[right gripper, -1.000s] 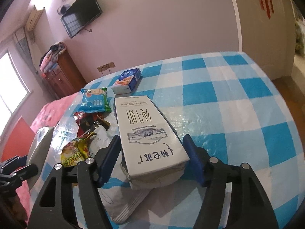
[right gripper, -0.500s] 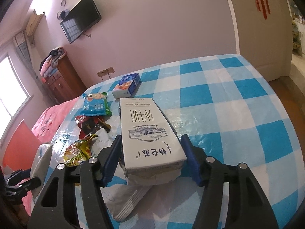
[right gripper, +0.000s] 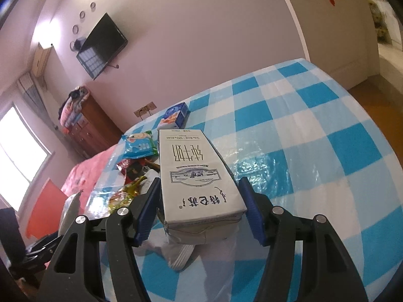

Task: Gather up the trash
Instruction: 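Grasp the white milk carton with the right gripper while the left holds the wipes, then carry both items over the orange bucket and open both grippers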

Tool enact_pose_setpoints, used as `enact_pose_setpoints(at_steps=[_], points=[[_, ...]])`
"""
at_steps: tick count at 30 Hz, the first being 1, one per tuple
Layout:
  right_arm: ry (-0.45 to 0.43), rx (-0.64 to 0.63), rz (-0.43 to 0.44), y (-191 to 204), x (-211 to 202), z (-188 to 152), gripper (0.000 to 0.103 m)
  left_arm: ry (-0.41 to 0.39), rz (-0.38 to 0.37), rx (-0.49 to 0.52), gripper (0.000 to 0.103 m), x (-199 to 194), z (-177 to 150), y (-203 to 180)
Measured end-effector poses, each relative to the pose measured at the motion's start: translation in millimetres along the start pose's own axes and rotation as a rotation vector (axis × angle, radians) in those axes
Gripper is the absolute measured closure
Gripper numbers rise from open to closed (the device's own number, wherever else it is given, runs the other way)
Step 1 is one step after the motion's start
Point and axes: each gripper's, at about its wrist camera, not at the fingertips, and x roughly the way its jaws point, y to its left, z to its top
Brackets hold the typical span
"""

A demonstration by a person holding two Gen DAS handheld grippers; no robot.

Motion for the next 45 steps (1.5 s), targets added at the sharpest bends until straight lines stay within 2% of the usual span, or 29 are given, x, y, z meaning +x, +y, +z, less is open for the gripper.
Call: enact_pose_setpoints(at_steps=[9,15,23,33,45], points=[[-0.039,0.021,0.063,24,-29,13,0.041,-0.059,-0.022,0.002,0.033,-20,6,1],[-0.054,-0.012,0.110,54,-43,19,0.041,-0.100,-0.026,-0.014,0.033,-35,11,6],[-0.026,-0.058,0.198,104,-44,22,0.041,-0.157,-0.007,-0.043,0.033,-57,17,19],[0.053,-0.204,0.337,204,-31,13,0.041,-0.258,0.070,-0.093,0.033,-101,26,52],[0.136,-0.373,0.475,318,-11,-3,0.041,-0.341,0.255,-0.245,0.033,-155,22,131]])
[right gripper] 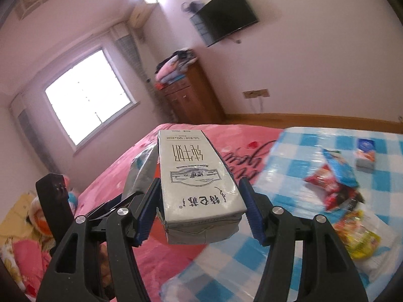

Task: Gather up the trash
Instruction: 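Carry both items over the orange bucket and open both grippers, then bring both grippers back over the remaining trash on the table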

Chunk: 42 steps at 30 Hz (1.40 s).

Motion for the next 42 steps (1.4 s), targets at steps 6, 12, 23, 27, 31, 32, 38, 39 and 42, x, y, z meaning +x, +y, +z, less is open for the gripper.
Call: enact_pose_setpoints(at_steps=[6,12,23,27,31,32,38,39,42], points=[[0.054,-0.043,0.054,29,38,8,0.041,0.002,0.068,-0.049,0.033,-2,2,29],[0.103,-0.066,0.063,46,73,12,0.041,0.024,0.104,-0.086,0.033,9,0,46],[0.128,-0.036,0.086,48,105,12,0.021,0.061,0.151,-0.135,0.015,21,-5,62],[0.086,-0.026,0.040,39,90,13,0.013,0.060,0.163,-0.136,0.014,21,-6,63],[0.055,-0.008,-0.005,25,73,8,0.013,0.054,0.153,-0.134,0.014,21,-7,58],[0.049,-0.008,-0.016,22,69,6,0.013,0.052,0.149,-0.128,0.014,20,-8,56],[0.015,-0.033,-0.099,7,46,-14,0.010,0.021,0.135,-0.047,0.014,13,-8,30],[0.011,-0.040,-0.111,5,43,-15,0.009,0.013,0.134,-0.031,0.013,11,-7,25],[-0.014,-0.051,-0.150,-2,30,-24,0.010,-0.004,0.130,-0.005,0.013,7,-6,15]])
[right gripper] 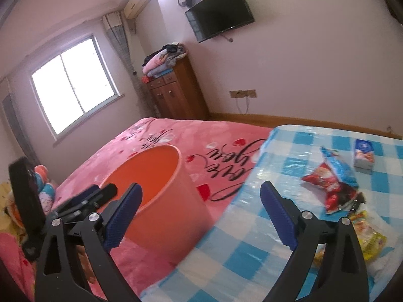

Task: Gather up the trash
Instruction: 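Bring both grippers back over the remaining trash on the table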

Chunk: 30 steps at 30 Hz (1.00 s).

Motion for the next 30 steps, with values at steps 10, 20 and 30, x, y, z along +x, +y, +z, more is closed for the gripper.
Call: enact_pose_setpoints(at_steps=[10,20,30], points=[[-0.033,0.020,-0.085,-31,-22,-19,0.008,0.015,-0.050,0.040,0.013,-3,-3,-26],[-0.056,0.009,-0.150,-48,-37,-36,0.008,0.052,-0.086,0.073,0.013,2,-12,-54],[-0.095,0.019,-0.208,-77,-58,-48,0.007,0.099,-0.131,0.117,0.013,14,-26,-91]])
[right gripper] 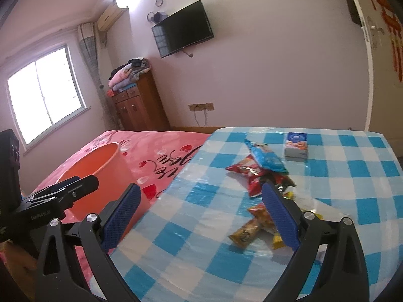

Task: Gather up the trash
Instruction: 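Bring both grippers back over the remaining trash on the table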

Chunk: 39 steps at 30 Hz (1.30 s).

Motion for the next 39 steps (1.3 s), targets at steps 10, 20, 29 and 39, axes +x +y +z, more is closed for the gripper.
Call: enact_pose_setpoints(at_steps=[10,20,29,39], points=[[-0.021,0.042,-0.040,-36,-10,-7,0.007,0.054,-0.038,0.028,0.013,21,-10,-32],[-0.028,0.112,-0.074,-76,-17,-13,0.007,0.098,-0.060,0.066,0.013,38,-18,-63],[-0.028,0.173,-0.105,-113,-19,-18,0.007,0.134,-0.068,0.102,0.013,57,-22,-88],[-0.003,0.234,-0.124,-148,-14,-26,0.007,0.159,-0.067,0.145,0.013,78,-19,-115]])
